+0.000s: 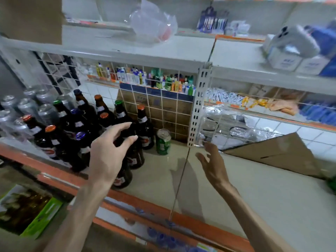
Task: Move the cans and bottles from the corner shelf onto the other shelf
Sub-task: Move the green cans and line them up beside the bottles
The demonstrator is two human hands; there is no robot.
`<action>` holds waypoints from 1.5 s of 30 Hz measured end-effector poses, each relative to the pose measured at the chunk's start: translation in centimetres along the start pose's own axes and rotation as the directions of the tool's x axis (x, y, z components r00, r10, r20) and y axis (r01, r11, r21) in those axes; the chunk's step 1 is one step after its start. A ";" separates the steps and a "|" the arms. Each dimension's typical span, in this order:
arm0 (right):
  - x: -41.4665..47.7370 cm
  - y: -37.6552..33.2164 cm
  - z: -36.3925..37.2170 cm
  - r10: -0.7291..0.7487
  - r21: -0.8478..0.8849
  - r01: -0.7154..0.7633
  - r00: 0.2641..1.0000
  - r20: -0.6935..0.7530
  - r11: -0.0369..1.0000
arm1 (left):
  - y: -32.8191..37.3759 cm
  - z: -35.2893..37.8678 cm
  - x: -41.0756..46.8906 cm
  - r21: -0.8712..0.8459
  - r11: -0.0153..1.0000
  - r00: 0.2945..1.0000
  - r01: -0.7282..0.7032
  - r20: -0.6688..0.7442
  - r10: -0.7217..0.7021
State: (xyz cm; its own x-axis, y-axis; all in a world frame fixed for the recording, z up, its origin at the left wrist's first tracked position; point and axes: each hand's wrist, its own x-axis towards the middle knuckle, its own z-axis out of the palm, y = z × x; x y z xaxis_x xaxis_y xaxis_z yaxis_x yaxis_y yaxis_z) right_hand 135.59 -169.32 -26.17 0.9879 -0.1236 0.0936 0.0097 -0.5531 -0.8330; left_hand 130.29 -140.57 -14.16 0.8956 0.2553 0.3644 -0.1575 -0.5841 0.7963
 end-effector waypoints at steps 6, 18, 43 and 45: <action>-4.3 5.8 -13.9 0.117 -0.071 -0.134 0.971 -0.208 0.988 | 8.7 14.9 -2.7 -0.140 0.986 0.914 -0.089 0.383 0.137; -16.7 17.9 -36.8 0.244 -0.079 -0.330 0.821 -0.516 0.941 | 22.9 37.6 -17.0 -0.290 0.953 0.648 0.087 0.743 0.166; -18.5 23.3 -37.6 0.405 0.004 -0.434 0.837 -0.369 0.901 | 27.1 53.0 -19.3 -0.289 0.954 0.260 -0.085 0.917 0.301; -18.5 23.9 -36.9 0.413 0.041 -0.435 0.815 -0.407 0.900 | 27.0 54.6 -19.9 -0.302 0.949 0.244 -0.094 0.917 0.316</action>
State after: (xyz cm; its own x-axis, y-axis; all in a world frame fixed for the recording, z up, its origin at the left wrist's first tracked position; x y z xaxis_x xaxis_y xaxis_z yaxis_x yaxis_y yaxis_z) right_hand 111.85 -210.60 -27.70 0.7461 -0.6642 -0.0456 -0.4146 -0.4100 -0.8124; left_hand 130.98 -203.48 -26.29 0.5505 -0.8286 -0.1024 -0.3594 -0.3460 0.8667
